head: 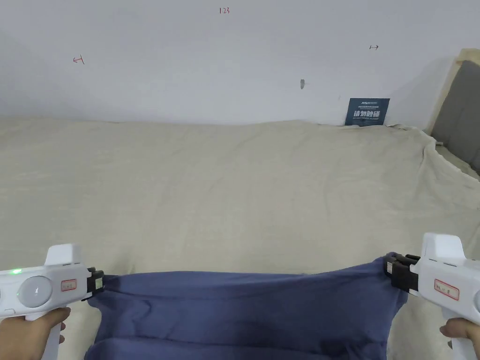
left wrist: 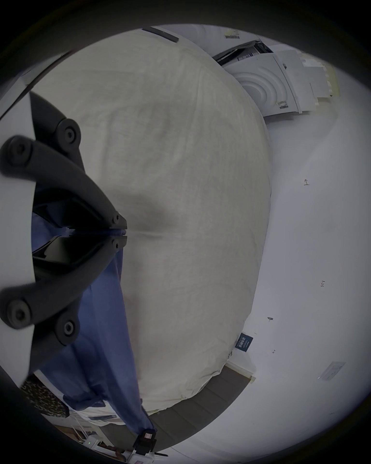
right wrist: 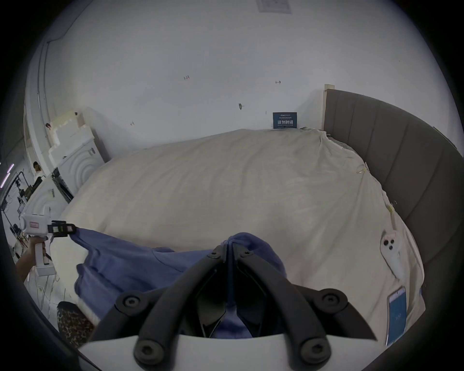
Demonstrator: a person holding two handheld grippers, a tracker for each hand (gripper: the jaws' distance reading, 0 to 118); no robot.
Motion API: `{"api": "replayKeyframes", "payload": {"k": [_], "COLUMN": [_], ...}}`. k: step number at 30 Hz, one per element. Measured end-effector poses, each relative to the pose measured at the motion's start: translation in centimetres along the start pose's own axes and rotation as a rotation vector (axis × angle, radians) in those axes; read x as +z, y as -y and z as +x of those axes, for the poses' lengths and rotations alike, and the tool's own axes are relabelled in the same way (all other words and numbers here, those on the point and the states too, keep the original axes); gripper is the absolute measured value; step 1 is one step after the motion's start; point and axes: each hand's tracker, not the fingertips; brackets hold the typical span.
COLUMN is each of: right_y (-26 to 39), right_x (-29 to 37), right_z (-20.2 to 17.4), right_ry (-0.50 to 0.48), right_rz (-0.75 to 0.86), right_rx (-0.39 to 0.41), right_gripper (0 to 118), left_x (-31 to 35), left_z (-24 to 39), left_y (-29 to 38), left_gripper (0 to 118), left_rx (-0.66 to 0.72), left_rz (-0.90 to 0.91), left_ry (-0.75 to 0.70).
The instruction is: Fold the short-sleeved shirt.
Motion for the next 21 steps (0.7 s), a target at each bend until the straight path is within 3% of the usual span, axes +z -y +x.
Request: {"api": "replayKeyframes", "payload": {"k": [9,21], "right_y": [8.3,17.9], "right_x": [5.3,2.7], "right_z": [0.2,2.5], "right_ry": [-0.011,0.097], "right_rz": [-0.048,-0.187], "right_rx": [-0.066,-0.151], "right_gripper": [2,2], "left_x": [4.7,2.0], "left_z": [-1.8,-3.6], "left_y": [7.1,15.4], "left_gripper": [0,0], "left_rx": [-0.022,-0.055], "left_rz": [-0.011,-0.128], "left_ry": [0.009,-0.025]}}
